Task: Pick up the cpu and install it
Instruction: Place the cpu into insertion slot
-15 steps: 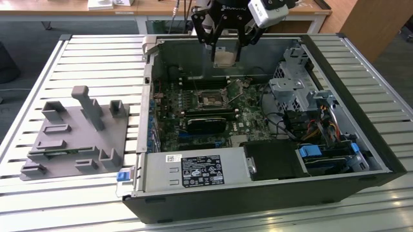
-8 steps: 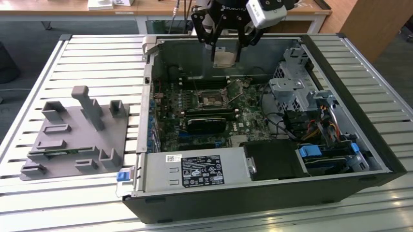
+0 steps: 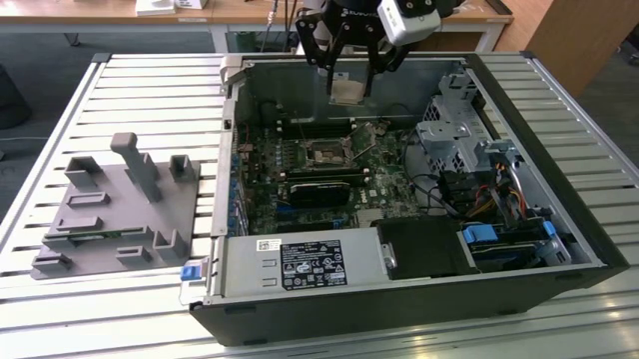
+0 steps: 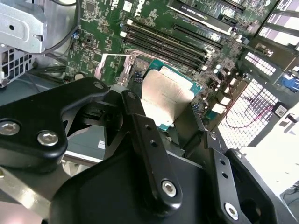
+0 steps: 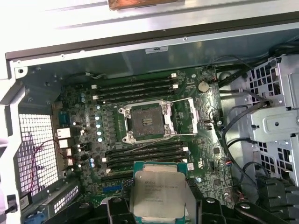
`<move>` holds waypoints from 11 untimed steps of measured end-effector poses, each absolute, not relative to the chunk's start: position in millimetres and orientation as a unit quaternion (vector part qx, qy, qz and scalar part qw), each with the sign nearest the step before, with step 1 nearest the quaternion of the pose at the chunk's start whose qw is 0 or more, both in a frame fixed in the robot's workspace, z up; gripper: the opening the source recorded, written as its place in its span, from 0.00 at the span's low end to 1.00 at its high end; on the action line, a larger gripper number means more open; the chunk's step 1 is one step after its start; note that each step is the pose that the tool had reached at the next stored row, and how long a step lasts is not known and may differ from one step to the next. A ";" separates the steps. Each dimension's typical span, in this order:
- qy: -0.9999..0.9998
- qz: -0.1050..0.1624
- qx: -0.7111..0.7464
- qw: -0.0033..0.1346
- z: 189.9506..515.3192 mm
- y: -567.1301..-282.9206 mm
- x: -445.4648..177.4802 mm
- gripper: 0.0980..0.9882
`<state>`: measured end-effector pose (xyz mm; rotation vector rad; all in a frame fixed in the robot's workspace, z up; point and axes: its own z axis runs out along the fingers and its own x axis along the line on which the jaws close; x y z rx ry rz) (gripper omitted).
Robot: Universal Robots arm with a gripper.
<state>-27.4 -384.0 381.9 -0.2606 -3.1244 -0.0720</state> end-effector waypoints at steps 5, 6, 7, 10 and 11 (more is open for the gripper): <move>-0.995 -0.023 -0.097 0.002 381.7 -384.0 -27.4 0.48; -0.995 -0.023 -0.100 0.002 381.7 -384.0 -27.5 0.48; -0.994 -0.023 -0.103 0.002 381.7 -384.0 -27.4 0.48; -0.994 -0.023 -0.111 0.002 381.5 -384.0 -27.4 0.48; -0.993 -0.023 -0.114 0.002 381.5 -384.0 -27.4 0.48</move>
